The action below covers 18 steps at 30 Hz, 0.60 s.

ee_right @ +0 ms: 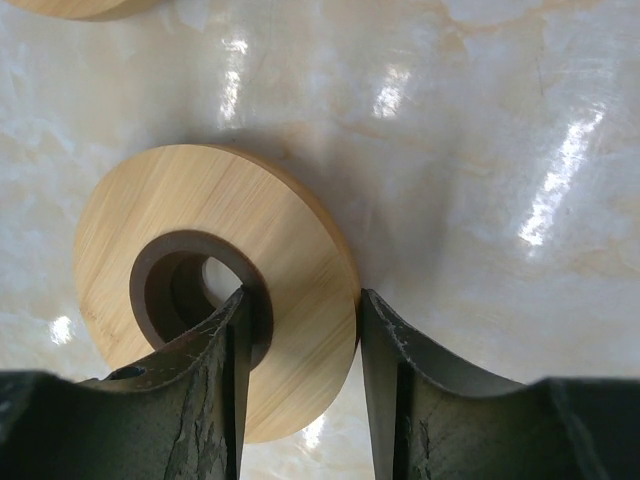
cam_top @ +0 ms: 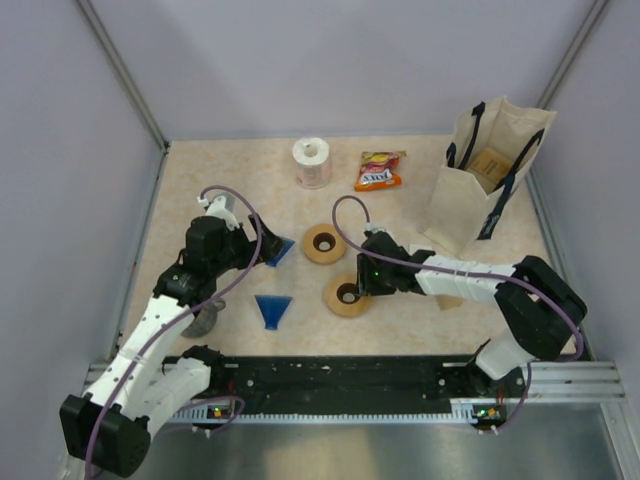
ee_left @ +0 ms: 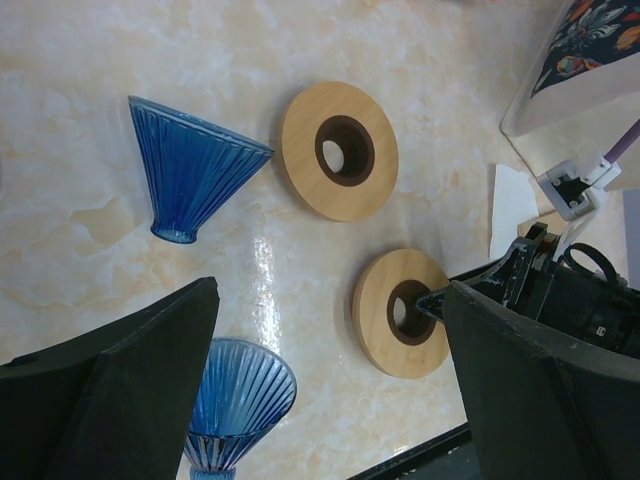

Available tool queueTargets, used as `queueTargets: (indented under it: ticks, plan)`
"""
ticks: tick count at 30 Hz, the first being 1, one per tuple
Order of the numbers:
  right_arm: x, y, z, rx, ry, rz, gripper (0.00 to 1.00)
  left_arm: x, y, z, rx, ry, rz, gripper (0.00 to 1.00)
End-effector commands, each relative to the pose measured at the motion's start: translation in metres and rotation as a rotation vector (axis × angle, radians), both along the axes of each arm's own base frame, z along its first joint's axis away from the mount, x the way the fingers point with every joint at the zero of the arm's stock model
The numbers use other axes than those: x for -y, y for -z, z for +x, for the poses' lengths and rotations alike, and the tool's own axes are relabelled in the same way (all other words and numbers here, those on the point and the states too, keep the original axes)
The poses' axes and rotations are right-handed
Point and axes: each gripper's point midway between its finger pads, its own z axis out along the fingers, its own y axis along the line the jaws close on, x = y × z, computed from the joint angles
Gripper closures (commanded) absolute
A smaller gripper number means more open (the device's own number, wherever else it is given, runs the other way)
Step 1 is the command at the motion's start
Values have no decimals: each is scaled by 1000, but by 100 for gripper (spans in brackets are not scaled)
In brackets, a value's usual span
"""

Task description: Place the coffee filter in the dripper

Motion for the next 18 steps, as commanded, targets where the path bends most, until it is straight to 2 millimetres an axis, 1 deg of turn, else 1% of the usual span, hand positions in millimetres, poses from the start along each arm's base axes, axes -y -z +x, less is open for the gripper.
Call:
queueTargets:
  ticks: [1, 2, 7, 9, 11, 14, 15, 16, 18]
  plan:
    - [9, -22, -2, 67, -48, -23, 79, 11, -17, -1, 49, 52, -44, 1]
    - [6, -32, 0, 90, -55, -2, 82, 13, -17, -2, 45, 62, -50, 1]
    - [-4, -79, 12, 219, -81, 86, 82, 26, -22, -7, 22, 129, -92, 1]
    - [-9, -96, 17, 270, -92, 125, 82, 35, -28, -11, 16, 180, -113, 3]
    - [-15, -116, 23, 332, -107, 182, 83, 50, -32, -21, -11, 274, -158, 4]
    - [-18, -142, 29, 379, -122, 251, 82, 71, -42, -39, -38, 411, -224, 9]
    - [-17, -150, 31, 392, -130, 273, 82, 75, -45, -44, -42, 445, -240, 12]
    - [-15, -157, 32, 403, -130, 285, 83, 78, -48, -50, -42, 472, -258, 12]
    - [-12, -170, 36, 442, -135, 314, 83, 82, -49, -55, -36, 485, -283, 12]
